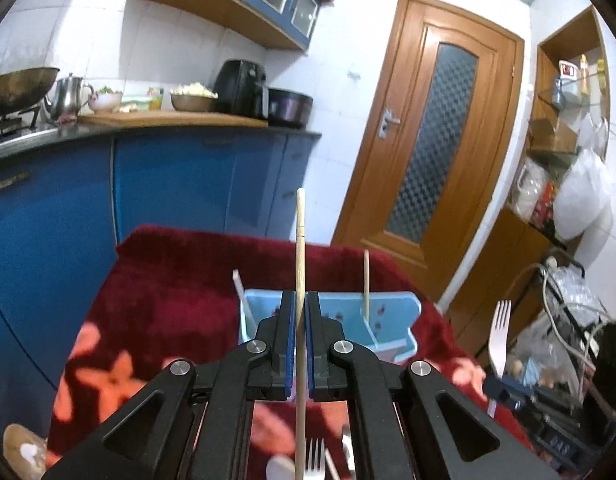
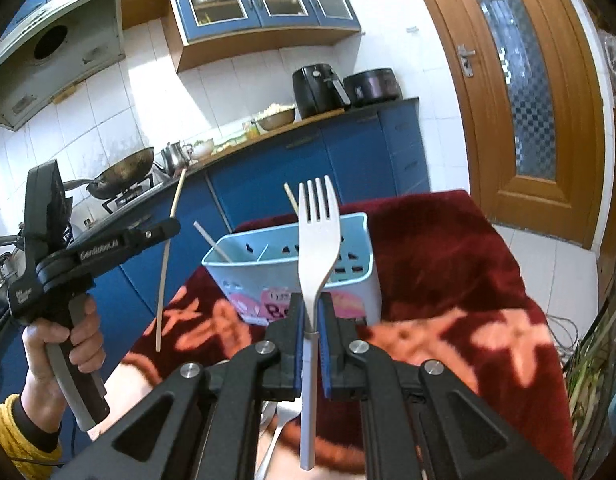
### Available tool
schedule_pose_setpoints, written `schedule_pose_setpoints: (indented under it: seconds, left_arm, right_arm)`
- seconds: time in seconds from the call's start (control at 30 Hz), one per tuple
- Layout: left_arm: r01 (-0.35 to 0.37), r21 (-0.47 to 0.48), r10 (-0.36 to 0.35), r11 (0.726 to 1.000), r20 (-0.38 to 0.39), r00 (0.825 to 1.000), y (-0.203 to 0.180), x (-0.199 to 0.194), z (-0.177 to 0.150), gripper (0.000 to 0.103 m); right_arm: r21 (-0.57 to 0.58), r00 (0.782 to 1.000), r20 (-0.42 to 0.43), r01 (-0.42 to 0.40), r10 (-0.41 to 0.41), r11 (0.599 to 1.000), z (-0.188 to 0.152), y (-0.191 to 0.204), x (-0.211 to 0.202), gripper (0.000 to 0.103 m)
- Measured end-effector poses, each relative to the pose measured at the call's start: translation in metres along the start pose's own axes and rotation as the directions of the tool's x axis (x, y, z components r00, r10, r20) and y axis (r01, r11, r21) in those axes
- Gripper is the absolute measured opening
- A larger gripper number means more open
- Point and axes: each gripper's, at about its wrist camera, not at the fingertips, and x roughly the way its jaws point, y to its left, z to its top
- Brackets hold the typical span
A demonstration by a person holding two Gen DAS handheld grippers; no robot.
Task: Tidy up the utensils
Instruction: 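Lift the chopstick and fork and carry them over the blue holder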
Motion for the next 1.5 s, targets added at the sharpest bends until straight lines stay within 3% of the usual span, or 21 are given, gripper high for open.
schedule_pose_setpoints:
  seconds: [0.3,0.7,0.97,1.13,1.27,1.5]
  left_arm:
    - [-0.036,-0.025,0.039,0.999,0.126,0.991,-0.001,0.014,0.020,0.004]
    - [-0.120,-0.005,0.115,0.993,0.322,0.940,0.002,0.041,0.033,0.004]
    - [-0.133,-0.027,0.135,0.991,0.323,0.937,0.016,0.061,0.017,0.004]
    - [-0.144,-0.015,0.141,0.989,0.332,0.933,0.019,0.064,0.007,0.004]
    - [-0.137,-0.013,0.134,0.990,0.317,0.939,0.022,0.069,0.001,0.004]
    - [-0.125,-0.010,0.122,0.992,0.301,0.946,0.024,0.075,-0.006,0.004]
  right_arm:
    - [-0.012,1.000,0.023,-0.001,0.002,1.000,0.005,-0.004,0.013,0.008]
    - [-0.030,0.998,0.060,0.007,-0.005,1.000,0.014,-0.009,0.025,0.008]
    - [-0.033,0.991,0.128,0.045,-0.040,0.998,0.037,-0.007,0.038,0.008]
    - [-0.065,0.972,0.219,0.103,-0.086,0.993,0.053,-0.002,0.054,0.008]
    - [-0.091,0.959,0.275,0.100,-0.071,0.991,0.059,-0.002,0.076,0.008]
    - [-0.123,0.960,0.269,0.113,-0.076,0.986,0.051,-0.008,0.107,0.008]
